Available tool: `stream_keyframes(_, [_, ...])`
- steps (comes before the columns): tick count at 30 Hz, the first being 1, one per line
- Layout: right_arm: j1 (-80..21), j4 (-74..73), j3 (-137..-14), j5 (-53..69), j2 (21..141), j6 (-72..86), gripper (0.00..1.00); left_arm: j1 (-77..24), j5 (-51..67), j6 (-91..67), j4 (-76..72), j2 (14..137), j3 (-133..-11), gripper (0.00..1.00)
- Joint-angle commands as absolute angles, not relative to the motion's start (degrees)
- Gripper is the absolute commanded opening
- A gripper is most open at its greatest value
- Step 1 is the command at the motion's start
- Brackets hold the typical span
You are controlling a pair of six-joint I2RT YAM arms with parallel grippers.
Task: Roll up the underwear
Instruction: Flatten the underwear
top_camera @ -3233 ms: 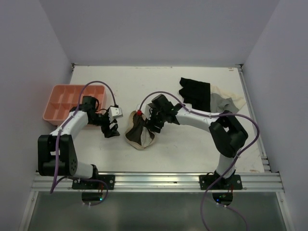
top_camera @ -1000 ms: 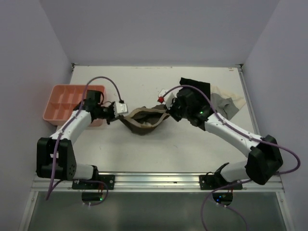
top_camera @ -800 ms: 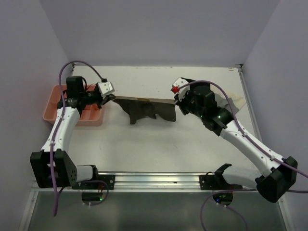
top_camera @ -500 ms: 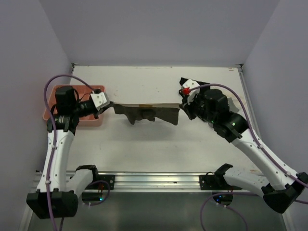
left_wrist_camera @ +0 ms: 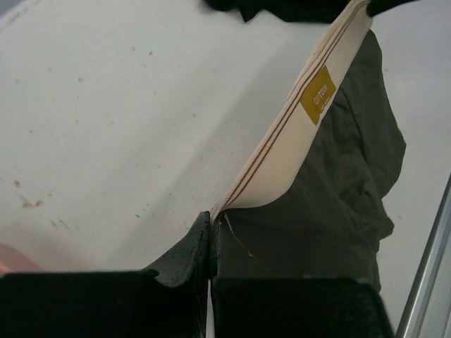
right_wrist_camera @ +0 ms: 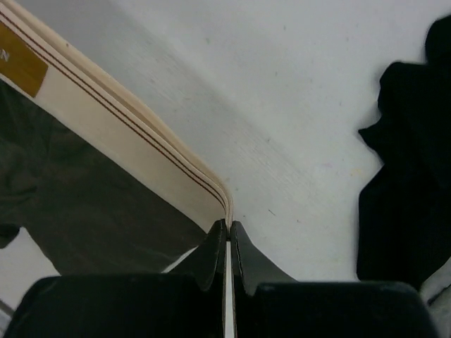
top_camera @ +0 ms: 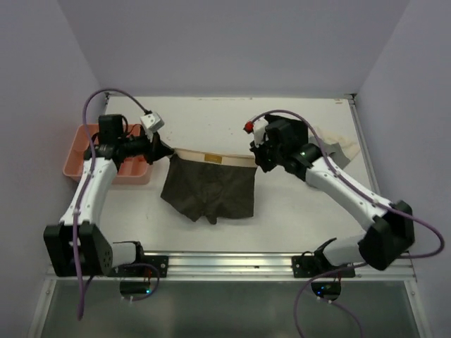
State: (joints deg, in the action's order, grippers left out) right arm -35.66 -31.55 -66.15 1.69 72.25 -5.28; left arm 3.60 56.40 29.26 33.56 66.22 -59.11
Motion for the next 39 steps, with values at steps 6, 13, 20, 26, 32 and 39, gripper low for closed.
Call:
stream_keyframes(6, [-27.7, -34.3, -82.3, -6.8, 101.4, -1.9, 0.26, -1.5, 44.2, 7.8, 13.6, 94.7, -73.7, 0.26])
stream_keyframes(13, [-27.5, -35.4, -88.0, -9.7, 103.9, 4.0, 0.59, -2.1, 28.7, 8.9, 11.3, 94.8, -78.5, 0.58])
stream_keyframes(20, [-28.4, -30.9, -85.1, 4.9, 104.2, 4.7, 0.11, -6.0, 27.1, 19.1, 14.0, 87.5, -65.3, 0.38])
stream_keyframes(26, [-29.7, -30.1, -79.6, 11.5, 102.8, 6.0, 0.02, -9.3, 29.4, 21.6, 16.3, 89.6, -61.2, 0.08])
stream_keyframes(32, [-33.6, -23.2, -70.9, 12.0, 101.5, 12.8, 0.01, -11.7, 29.4, 18.6, 14.2, 92.6, -58.2, 0.00])
stream_keyframes(39, [-34.5, -21.2, -68.9, 9.1, 107.7, 15.1, 0.01, -12.7, 27.1, 12.9, 9.9, 102.3, -64.0, 0.00])
